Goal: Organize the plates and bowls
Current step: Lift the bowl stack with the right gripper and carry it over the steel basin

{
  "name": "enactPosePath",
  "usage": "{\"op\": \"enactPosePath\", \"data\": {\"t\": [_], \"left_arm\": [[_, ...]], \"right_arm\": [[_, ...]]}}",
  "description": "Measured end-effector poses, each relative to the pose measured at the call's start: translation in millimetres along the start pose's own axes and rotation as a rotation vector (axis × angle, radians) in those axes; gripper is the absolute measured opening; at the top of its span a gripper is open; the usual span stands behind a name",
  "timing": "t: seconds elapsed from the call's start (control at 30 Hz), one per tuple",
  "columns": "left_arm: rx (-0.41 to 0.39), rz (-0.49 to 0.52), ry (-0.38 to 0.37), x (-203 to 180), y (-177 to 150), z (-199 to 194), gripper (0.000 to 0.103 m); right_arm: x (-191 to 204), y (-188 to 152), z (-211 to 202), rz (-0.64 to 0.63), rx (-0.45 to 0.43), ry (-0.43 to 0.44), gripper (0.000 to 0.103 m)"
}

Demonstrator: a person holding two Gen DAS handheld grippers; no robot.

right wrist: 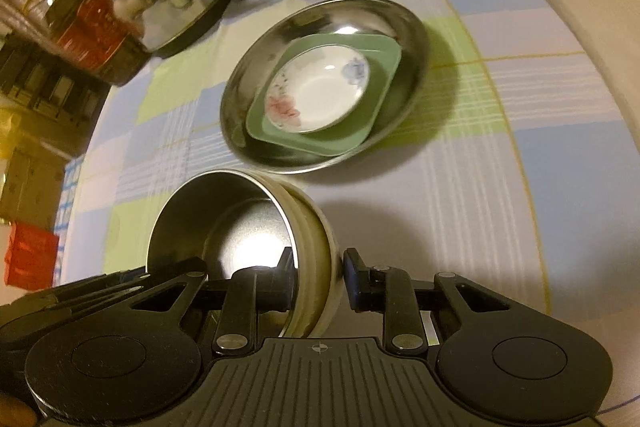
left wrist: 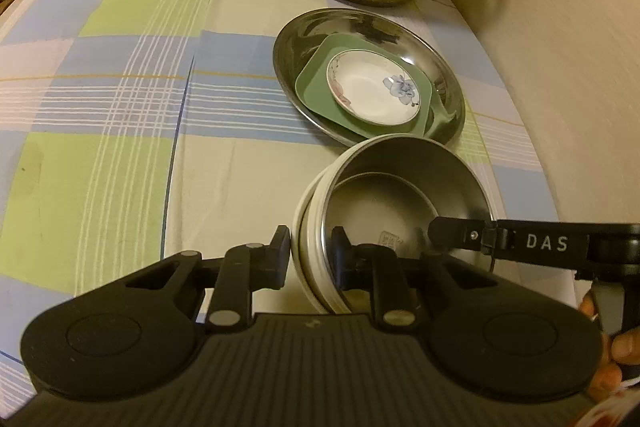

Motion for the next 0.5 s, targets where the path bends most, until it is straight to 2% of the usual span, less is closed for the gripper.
{"op": "enactPosePath", "data": {"t": [0.2,0.5], "left_arm": [[0.0,0.033,-0.003,0.2,-2.4,2.7,0.019],[0.027,0.089,-0.073,5.2,-0.1,10.3,0.023]], "right_arm": [[0.8,-3.2,1.8,0.011,-0.008,-0.025,0.026],[-0.9,-10.9,-1.5,0.122,-0.068,-0.043,0.026]]}}
Point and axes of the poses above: each gripper's, at about its wrist camera, not at the fingertips, and z roughly the way its jaws point, x to its left, y to its top, the point moved 2 cm from there along z, roughly the way its jaws point, and after that the axes turned 7 degrees about y, right-handed, at the moved point
